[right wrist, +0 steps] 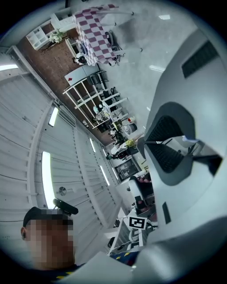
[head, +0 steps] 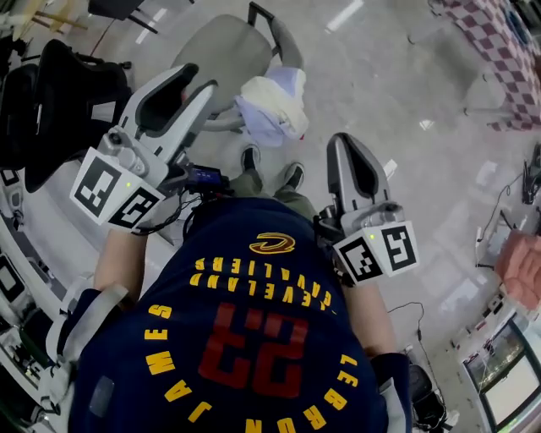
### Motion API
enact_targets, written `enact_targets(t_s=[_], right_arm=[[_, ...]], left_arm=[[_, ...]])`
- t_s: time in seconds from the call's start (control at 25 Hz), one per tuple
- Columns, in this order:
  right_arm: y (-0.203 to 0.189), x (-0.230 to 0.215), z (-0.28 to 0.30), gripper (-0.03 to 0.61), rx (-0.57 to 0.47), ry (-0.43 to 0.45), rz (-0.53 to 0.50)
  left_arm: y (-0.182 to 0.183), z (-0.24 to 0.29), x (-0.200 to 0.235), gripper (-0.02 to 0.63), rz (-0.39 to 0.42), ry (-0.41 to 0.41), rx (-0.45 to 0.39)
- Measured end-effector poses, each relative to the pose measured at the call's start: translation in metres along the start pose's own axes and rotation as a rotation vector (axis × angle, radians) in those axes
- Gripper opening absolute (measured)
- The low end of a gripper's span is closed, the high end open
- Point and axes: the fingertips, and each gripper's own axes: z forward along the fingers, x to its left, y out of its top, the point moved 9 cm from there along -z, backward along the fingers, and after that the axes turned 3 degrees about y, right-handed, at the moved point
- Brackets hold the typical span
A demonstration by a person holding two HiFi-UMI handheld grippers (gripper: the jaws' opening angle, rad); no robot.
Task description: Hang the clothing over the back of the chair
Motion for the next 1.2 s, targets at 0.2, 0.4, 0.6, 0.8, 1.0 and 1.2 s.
enact_targets(t_s=[0.2, 0.4, 0.6, 0.8, 1.0, 1.2], right_arm=[[0.005, 0.014, 0.018, 0.021, 0.009, 0.031, -0.041], [0.007, 0.018, 0.027, 0.021, 0.019, 0.040, -0.059], [0.007, 0.022, 0.034, 0.021, 0.031, 0.046, -0.076], [0.006, 0.023, 0.035, 0.021, 0.027, 0.050, -0.078], [0.005, 0.026, 0.033, 0.021, 0.027, 0.050, -0.088], [0.004, 0.025, 0.031, 0.021, 0.021, 0.033, -0.088]], left_arm=[[0.025, -0.031, 0.009, 0.147, -0.094, 0.034, -0.120], [0.033, -0.040, 0.008, 0.120, -0.131, 0.036, -0.180], [0.032, -0.038, 0.010, 0.034, -0.130, 0.033, -0.185], [0.031, -0.038, 0.014, 0.003, -0.102, 0.042, -0.166], [0.028, -0.034, 0.017, 0.003, -0.110, 0.031, -0.153], [0.021, -0.028, 0.016, 0.003, -0.099, 0.020, -0.127]])
